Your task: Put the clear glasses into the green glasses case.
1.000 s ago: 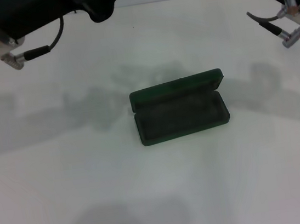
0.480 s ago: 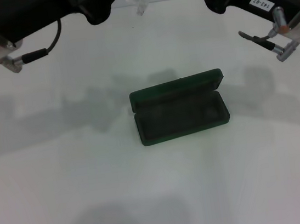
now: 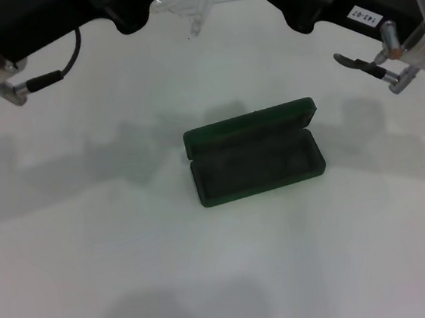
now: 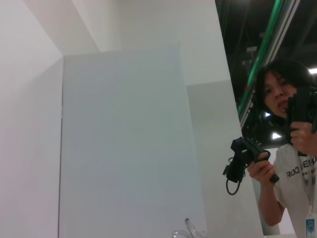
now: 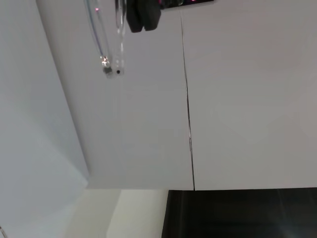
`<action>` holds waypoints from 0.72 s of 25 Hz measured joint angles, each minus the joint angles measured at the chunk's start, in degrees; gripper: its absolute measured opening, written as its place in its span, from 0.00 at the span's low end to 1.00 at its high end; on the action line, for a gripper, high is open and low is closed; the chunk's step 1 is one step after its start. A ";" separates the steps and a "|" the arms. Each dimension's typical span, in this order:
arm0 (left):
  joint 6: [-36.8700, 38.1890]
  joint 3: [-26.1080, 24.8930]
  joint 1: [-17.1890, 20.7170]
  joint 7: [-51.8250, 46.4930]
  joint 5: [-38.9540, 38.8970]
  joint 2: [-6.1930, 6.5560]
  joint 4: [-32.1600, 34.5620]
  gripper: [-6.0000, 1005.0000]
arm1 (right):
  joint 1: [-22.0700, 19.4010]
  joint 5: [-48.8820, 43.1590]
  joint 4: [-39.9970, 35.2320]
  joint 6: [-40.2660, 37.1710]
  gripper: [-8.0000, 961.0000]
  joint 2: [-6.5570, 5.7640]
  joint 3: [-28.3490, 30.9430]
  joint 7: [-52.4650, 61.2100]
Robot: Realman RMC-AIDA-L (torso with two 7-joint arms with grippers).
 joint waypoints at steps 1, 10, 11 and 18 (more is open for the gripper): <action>0.00 -0.01 0.02 0.00 0.00 0.00 -0.02 0.05 | -0.02 0.01 -0.09 0.06 0.08 0.00 -0.09 -0.07; 0.42 -0.09 0.57 -0.10 0.01 0.41 0.09 0.05 | -0.71 1.48 -0.21 0.76 0.08 0.00 0.43 -1.40; 0.47 -0.09 0.71 -0.19 0.01 0.55 0.17 0.05 | -0.91 1.65 -0.31 0.85 0.08 0.00 0.80 -1.74; 4.70 -1.83 3.69 -2.49 0.28 4.14 0.12 0.05 | -1.83 0.82 -2.20 2.12 0.08 -1.11 3.17 -2.06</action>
